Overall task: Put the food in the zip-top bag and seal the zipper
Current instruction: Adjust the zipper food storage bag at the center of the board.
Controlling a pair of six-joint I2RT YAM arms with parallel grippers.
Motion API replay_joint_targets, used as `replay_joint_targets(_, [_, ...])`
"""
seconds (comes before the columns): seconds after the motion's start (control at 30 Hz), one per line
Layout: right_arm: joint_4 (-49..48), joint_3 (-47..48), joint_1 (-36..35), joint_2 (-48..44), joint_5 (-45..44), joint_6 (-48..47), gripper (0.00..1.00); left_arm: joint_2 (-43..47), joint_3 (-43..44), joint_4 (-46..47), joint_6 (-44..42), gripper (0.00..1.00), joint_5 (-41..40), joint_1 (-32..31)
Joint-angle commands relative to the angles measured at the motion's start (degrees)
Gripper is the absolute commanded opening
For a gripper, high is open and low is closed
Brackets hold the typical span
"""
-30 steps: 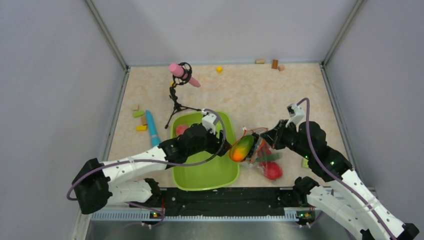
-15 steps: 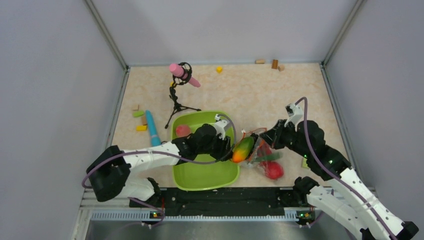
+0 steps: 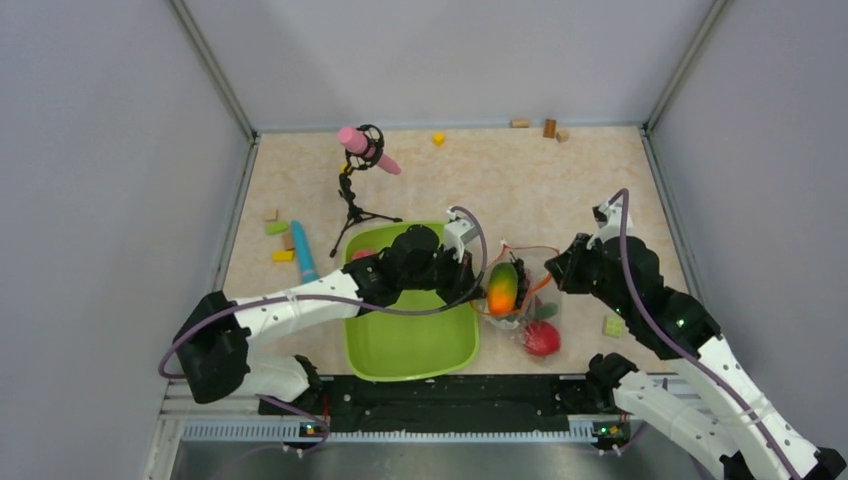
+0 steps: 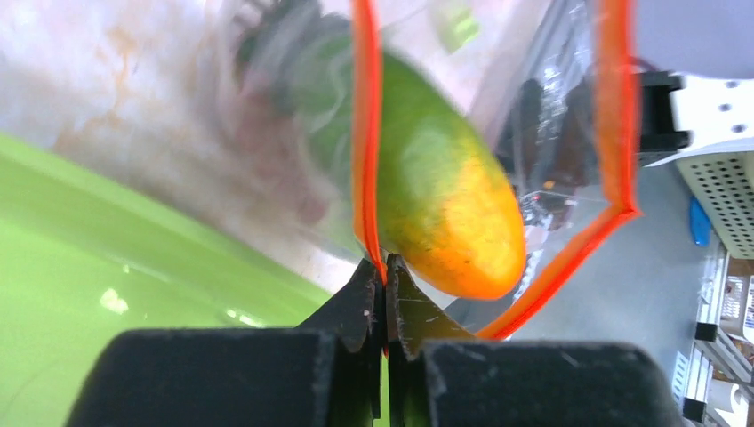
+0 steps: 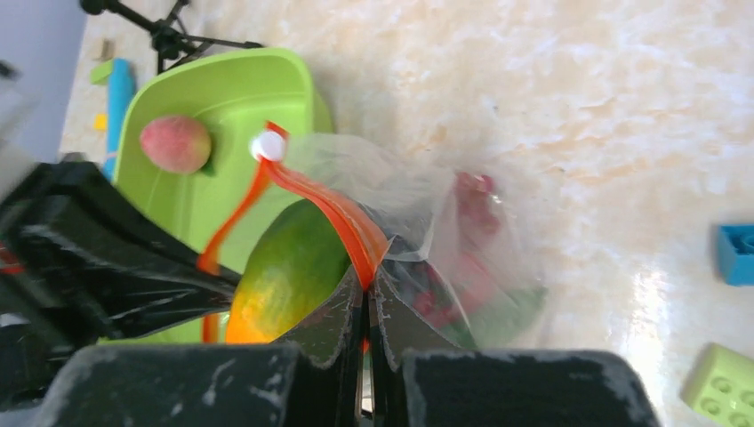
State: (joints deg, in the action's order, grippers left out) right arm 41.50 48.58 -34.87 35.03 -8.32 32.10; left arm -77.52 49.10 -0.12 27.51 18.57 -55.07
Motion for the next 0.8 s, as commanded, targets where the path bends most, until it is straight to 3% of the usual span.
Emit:
replay_joint_targets(0.0, [5.8,4.3,-0.5,0.2,-7.2,-0.4,0.0,2.4,6.4,5.2,-2.6,0.0,4.2,0.1])
replay_joint_targets(0.27, [17.9,12.9,-0.5,5.7,-13.4,1.5,0.02,-7.3,21.9,0.7,-2.4,0.0,3.0,0.0])
replay_joint_targets(0.47, [21.9,14.6,-0.5,9.2,-19.8,3.9,0.04,-15.0,35.9,-18.5,-5.5,0.0,-8.1,0.0])
replay_joint_targets(0.67, [21.9,15.1,-0.5,9.3,-24.2,4.6,0.01,-15.7,38.4,-24.9,-7.2,0.0,-11.3,0.0])
replay_joint_targets(0.73, [20.3,15.3,-0.5,8.9,-23.5,3.6,0.0,-15.3,37.8,-25.1,-7.0,0.08,-11.1,0.0])
replay_joint_targets(0.77, [18.8,15.1,-0.5,8.4,-22.5,2.7,0.0,-15.2,37.6,-25.3,-6.9,0.2,-10.9,0.0])
